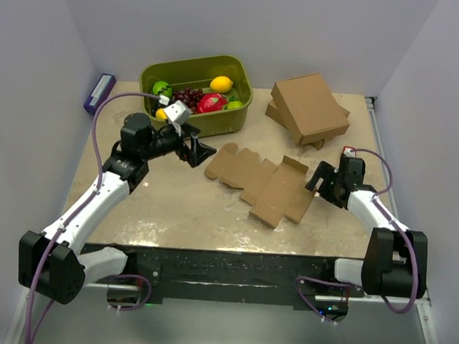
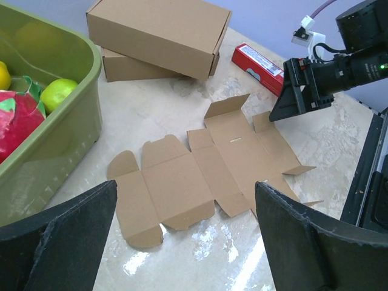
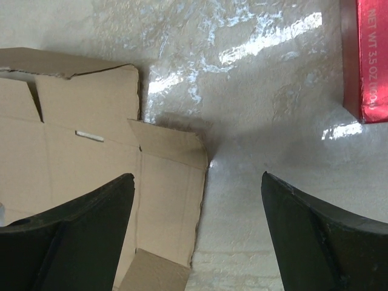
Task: Fold the paper box
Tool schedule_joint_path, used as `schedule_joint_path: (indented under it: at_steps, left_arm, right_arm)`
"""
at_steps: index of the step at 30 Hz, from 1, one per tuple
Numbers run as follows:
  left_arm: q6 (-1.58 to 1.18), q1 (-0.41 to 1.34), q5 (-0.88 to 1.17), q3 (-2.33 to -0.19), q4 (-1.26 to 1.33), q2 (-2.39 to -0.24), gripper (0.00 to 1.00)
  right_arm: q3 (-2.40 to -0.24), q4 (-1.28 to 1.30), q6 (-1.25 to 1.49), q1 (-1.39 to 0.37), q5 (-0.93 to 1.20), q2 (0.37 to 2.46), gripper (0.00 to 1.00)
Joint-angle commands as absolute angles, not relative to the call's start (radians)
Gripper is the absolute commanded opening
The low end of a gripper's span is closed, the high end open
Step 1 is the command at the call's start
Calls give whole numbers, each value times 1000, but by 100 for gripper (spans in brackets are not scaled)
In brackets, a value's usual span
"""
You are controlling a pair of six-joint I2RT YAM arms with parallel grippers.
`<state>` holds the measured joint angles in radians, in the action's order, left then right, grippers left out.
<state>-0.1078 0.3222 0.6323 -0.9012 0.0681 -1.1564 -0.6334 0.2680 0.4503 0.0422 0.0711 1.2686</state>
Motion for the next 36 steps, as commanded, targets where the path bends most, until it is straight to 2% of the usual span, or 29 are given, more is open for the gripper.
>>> schedule_joint_path:
  at_steps: [1,6,14,17,36]
  left_arm:
    - [-86,331,658,-905,121,-1155,100]
    - [-83,337,660,-904,121,-1155,100]
    - [-80,344,667,-904,120,-1152,100]
    - [-80,347,670,-905,120,-1151,100]
    - [-66,356,673,-896,109,-1146,100]
  right_arm:
    - [-635,161,417,66,123,1310,87]
    - [-640,117,405,83,167,1370,80]
    - [-655,89,399,110,241,1436,79]
    - [-657,69,393,110,293,1466,75]
    - [-592,35,368,109,370,1401,34]
